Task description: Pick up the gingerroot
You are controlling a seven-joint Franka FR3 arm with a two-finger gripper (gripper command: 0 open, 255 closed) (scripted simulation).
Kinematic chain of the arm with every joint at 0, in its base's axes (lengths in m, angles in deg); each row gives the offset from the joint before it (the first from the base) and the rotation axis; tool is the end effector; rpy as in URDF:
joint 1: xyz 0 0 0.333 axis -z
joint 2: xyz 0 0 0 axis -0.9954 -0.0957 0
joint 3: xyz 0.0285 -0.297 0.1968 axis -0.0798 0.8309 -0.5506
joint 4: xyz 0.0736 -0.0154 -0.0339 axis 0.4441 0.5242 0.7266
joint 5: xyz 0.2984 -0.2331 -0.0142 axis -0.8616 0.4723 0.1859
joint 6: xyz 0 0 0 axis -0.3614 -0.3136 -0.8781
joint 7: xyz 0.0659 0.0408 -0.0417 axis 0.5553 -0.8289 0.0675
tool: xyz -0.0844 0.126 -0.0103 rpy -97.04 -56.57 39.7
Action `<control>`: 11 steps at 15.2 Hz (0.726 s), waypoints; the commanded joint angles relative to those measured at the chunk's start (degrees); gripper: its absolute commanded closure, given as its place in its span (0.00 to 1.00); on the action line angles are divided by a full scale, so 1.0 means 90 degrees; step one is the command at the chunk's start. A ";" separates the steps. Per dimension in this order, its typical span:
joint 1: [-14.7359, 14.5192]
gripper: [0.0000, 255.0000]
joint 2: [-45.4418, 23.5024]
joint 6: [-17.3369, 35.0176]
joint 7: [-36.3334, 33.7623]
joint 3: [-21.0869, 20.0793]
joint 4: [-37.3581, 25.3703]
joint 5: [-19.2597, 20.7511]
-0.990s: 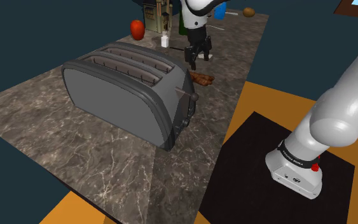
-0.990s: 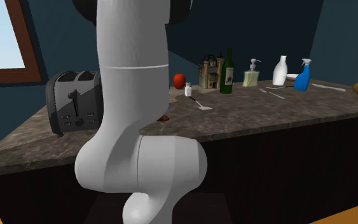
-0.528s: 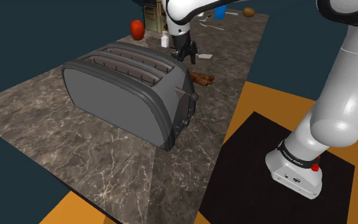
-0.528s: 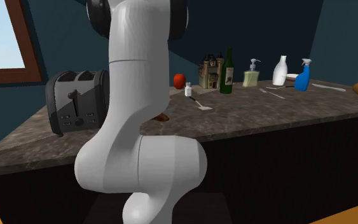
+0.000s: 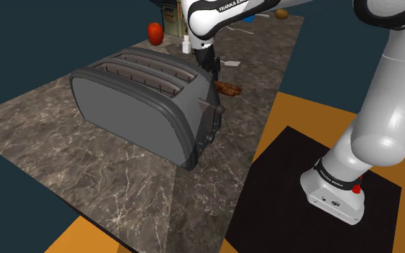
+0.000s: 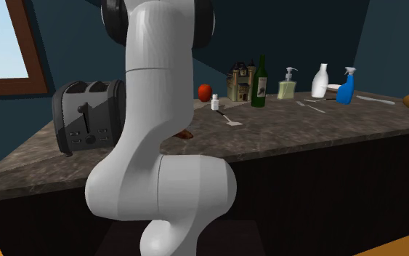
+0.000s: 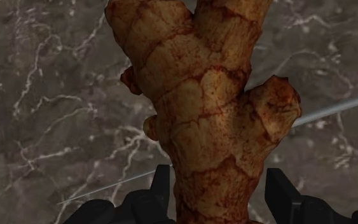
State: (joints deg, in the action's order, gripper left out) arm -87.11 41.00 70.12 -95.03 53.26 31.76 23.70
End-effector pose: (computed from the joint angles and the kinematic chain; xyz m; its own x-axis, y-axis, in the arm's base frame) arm 0.5842 0.0776 0.3970 0.9700 0.0261 -0.2415 0.0604 -0.9889 0.1357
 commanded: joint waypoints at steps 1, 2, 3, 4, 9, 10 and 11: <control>-0.0002 1.00 -0.0005 0.0013 -0.0003 -0.0002 0.0013 -0.0004; -0.0002 1.00 -0.0006 0.0010 -0.0003 -0.0002 0.0009 -0.0004; -0.0003 1.00 -0.0010 0.0009 -0.0003 -0.0002 0.0003 -0.0003; -0.0002 1.00 -0.0012 0.0008 -0.0003 -0.0002 0.0001 -0.0003; -0.0003 1.00 -0.0014 0.0005 -0.0003 -0.0002 -0.0005 -0.0003; -0.0003 1.00 0.0012 -0.0071 0.0007 -0.0004 -0.0055 -0.0008; -0.0003 1.00 0.0038 -0.0147 0.0017 -0.0005 -0.0106 -0.0014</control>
State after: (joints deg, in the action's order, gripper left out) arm -87.15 41.14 69.31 -94.97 53.22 31.13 23.62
